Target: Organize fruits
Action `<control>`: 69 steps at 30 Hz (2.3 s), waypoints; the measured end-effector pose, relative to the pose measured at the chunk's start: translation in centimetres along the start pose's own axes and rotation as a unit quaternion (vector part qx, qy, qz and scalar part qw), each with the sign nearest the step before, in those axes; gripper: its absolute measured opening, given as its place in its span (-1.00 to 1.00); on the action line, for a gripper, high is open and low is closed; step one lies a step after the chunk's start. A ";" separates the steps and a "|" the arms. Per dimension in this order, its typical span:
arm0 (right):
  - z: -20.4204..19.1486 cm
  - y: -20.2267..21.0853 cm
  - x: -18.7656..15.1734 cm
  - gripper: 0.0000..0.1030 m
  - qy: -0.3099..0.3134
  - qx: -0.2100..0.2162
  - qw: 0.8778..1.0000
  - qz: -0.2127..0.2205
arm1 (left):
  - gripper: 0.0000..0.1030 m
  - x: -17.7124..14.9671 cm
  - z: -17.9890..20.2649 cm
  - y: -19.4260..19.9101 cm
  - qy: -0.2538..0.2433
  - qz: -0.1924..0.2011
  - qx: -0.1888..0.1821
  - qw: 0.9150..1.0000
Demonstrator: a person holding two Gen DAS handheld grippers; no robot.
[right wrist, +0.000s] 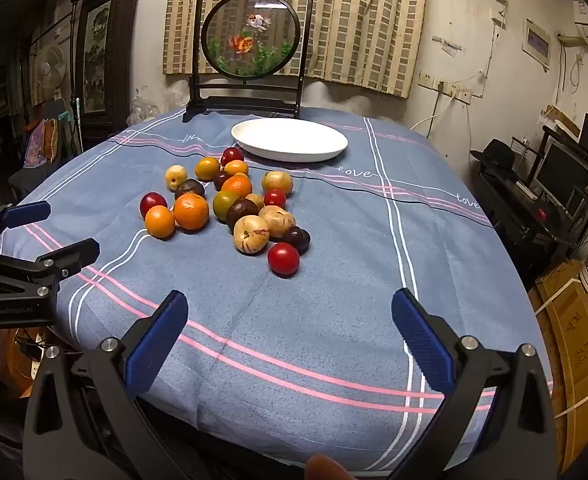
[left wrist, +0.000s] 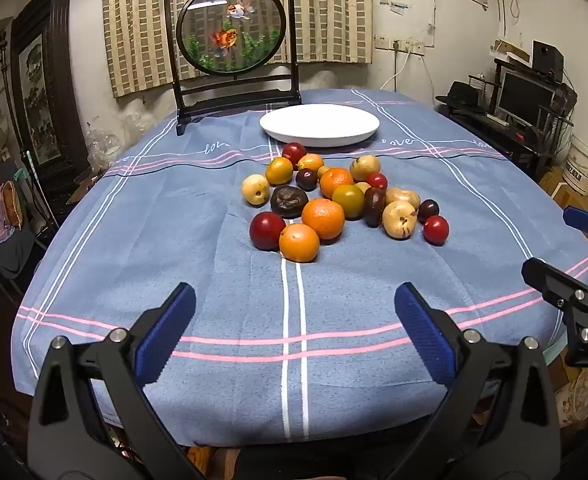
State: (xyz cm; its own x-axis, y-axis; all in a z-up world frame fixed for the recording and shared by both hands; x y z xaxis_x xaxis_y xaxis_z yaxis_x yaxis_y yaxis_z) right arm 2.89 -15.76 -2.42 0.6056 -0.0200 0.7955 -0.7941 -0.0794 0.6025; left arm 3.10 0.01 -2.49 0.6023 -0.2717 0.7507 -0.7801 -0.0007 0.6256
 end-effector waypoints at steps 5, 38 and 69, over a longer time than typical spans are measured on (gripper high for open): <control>-0.1 0.0 0.0 0.97 0.000 0.000 1.000 0.000 | 0.96 0.0 0.0 0.0 0.001 0.000 0.000 1.000; -0.2 0.0 0.0 0.97 -0.001 0.007 1.000 -0.004 | 0.96 -0.2 -0.4 -0.3 0.005 -0.011 0.000 1.000; -0.3 0.1 -0.1 0.97 -0.002 0.017 1.000 -0.005 | 0.96 -0.4 -0.3 -0.4 0.006 -0.015 0.000 1.000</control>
State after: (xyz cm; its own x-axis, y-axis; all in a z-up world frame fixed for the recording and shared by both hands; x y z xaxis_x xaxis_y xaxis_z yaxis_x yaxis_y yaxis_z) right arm 2.76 -15.51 -2.43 0.6142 -0.0234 0.7888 -0.7855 -0.1139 0.6082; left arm 3.27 0.39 -2.96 0.6268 -0.2602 0.7345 -0.7620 -0.0077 0.6475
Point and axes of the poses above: each gripper's, at about its wrist camera, not at the fingertips, and y roughly against the way its jaws point, z to its right, x to its top, the point moved 4 cm from there along -y, roughly the way its jaws point, and after that the axes turned 12 degrees about -y, right-handed, at the moved point
